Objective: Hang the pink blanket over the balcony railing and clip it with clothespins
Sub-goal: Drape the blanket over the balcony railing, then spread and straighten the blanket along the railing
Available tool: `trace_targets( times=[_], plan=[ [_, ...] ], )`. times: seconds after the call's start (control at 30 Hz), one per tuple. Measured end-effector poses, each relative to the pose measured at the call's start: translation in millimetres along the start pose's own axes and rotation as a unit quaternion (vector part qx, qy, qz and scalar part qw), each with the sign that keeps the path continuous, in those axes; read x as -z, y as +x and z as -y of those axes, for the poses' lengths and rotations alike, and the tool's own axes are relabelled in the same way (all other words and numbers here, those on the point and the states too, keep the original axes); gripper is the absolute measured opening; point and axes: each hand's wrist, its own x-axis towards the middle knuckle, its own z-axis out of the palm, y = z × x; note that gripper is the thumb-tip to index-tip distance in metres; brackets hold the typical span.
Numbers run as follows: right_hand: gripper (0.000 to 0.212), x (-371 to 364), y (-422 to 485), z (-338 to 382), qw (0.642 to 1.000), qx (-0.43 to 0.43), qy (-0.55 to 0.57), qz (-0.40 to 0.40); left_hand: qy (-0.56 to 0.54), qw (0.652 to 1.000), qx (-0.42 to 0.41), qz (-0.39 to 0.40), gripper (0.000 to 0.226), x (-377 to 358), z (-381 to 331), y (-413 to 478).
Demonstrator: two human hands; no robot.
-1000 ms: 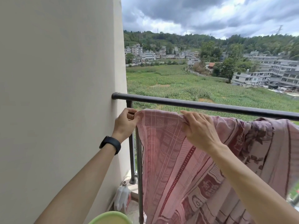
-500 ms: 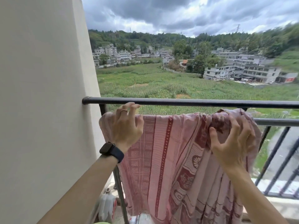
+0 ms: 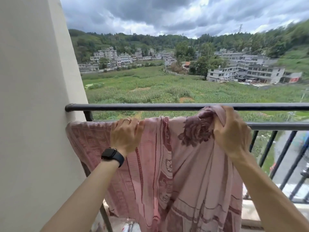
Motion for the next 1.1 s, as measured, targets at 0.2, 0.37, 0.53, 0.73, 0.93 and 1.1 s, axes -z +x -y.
trace_targets(
  times=[0.2, 0.37, 0.53, 0.73, 0.93, 1.1],
  plan=[
    [0.038, 42.8, 23.7, -54.6, 0.979, -0.193, -0.066, 0.005, 0.044, 0.997, 0.063, -0.021, 0.059, 16.3, 35.4, 2.7],
    [0.06, 46.4, 1.5, -66.0, 0.964, -0.197, -0.158, 0.078, 0.076, 0.989, 0.124, -0.024, 0.051, 37.6, 42.3, 0.6],
    [0.044, 23.3, -16.0, -20.2, 0.983, -0.086, -0.158, 0.041, 0.054, 0.998, -0.015, -0.009, 0.044, 37.2, -31.0, -2.4],
    [0.06, 5.1, -33.5, 15.1, 0.979, 0.025, -0.169, 0.108, 0.033, 0.999, -0.014, -0.01, 0.054, 37.1, -1.8, -13.5],
    [0.067, 27.5, -19.3, -35.2, 0.987, -0.061, -0.136, 0.06, 0.036, 0.999, 0.004, -0.029, 0.058, 52.7, 52.5, -19.5],
    [0.046, 25.9, -25.3, -12.0, 0.982, -0.167, -0.055, -0.063, 0.041, 0.998, 0.022, -0.053, 0.054, 63.0, 72.6, -19.2]
  ],
)
